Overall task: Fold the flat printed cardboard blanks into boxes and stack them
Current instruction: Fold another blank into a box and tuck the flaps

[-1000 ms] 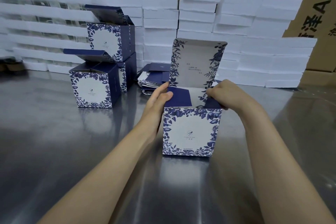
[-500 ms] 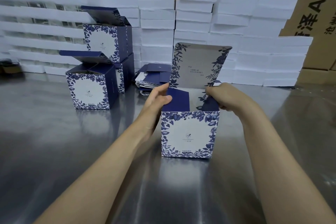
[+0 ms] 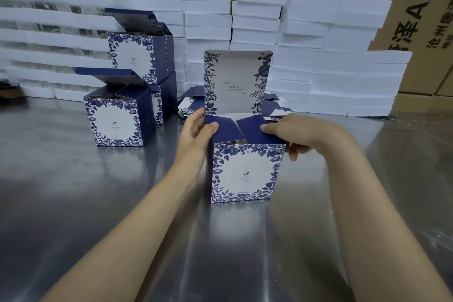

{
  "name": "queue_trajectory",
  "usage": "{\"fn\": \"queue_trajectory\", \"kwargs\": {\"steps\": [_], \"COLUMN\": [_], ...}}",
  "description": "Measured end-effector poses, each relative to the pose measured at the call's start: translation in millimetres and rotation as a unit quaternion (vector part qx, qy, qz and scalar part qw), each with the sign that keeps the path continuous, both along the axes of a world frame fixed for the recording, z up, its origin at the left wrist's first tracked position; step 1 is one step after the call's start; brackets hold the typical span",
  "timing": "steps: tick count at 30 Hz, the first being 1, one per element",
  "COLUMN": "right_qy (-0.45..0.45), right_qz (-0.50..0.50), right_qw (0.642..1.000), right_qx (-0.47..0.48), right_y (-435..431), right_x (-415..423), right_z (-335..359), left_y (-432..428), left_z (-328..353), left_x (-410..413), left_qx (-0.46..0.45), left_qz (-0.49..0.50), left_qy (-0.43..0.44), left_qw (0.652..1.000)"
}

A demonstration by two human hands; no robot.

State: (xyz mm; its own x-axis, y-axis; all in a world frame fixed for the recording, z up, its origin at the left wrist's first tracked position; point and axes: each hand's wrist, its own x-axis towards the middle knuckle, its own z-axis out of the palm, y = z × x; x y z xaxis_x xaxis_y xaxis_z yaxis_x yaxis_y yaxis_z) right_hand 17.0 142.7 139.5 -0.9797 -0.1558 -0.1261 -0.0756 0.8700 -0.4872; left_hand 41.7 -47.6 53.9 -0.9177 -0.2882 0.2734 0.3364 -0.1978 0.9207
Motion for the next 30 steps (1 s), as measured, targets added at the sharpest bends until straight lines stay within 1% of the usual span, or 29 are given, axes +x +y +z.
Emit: {"fn": "queue_trajectory", "kwargs": {"steps": [3, 6, 9, 12, 13, 15, 18, 22, 25, 27, 30], "right_qy": [0.004, 0.035, 0.059, 0.039, 0.029, 0.011, 0.003, -0.009, 0.005, 0.014, -0.001], "right_qz": [0.019, 0.018, 0.000, 0.003, 0.006, 0.001, 0.002, 0.065, 0.080, 0.072, 0.034], "right_qw": [0.999, 0.999, 0.997, 0.999, 1.000, 0.999, 0.989, 0.964, 0.957, 0.955, 0.951], "right_qx": [0.032, 0.034, 0.041, 0.027, 0.011, -0.050, -0.146, -0.257, -0.280, -0.287, -0.308], "right_y": [2, -1, -1, 8, 13, 21, 25, 20, 14, 12, 15], "right_x": [4, 3, -3, -6, -6, -7, -11, -13, -13, -14, -14], "right_z": [3, 1, -1, 3, 4, 4, 0, -4, -4, -3, -1], "left_y": [1, 7, 15, 18, 17, 15, 8, -3, -7, -8, -6], "left_z": [2, 4, 1, -1, -3, 0, 11, 16, 11, 10, 10], "left_x": [2, 7, 7, 7, 5, 5, -1, 5, 12, 13, 11], "left_qx": [0.006, 0.009, -0.028, -0.050, -0.060, -0.059, -0.047, -0.115, -0.183, -0.207, -0.207], "left_qz": [0.002, -0.007, -0.053, -0.083, -0.089, -0.101, -0.063, -0.019, 0.029, 0.061, 0.032], "left_qy": [-0.011, -0.036, -0.059, -0.062, -0.056, -0.053, -0.100, -0.129, -0.097, -0.072, -0.062], "left_qw": [1.000, 0.999, 0.996, 0.993, 0.993, 0.992, 0.992, 0.985, 0.978, 0.974, 0.976]}}
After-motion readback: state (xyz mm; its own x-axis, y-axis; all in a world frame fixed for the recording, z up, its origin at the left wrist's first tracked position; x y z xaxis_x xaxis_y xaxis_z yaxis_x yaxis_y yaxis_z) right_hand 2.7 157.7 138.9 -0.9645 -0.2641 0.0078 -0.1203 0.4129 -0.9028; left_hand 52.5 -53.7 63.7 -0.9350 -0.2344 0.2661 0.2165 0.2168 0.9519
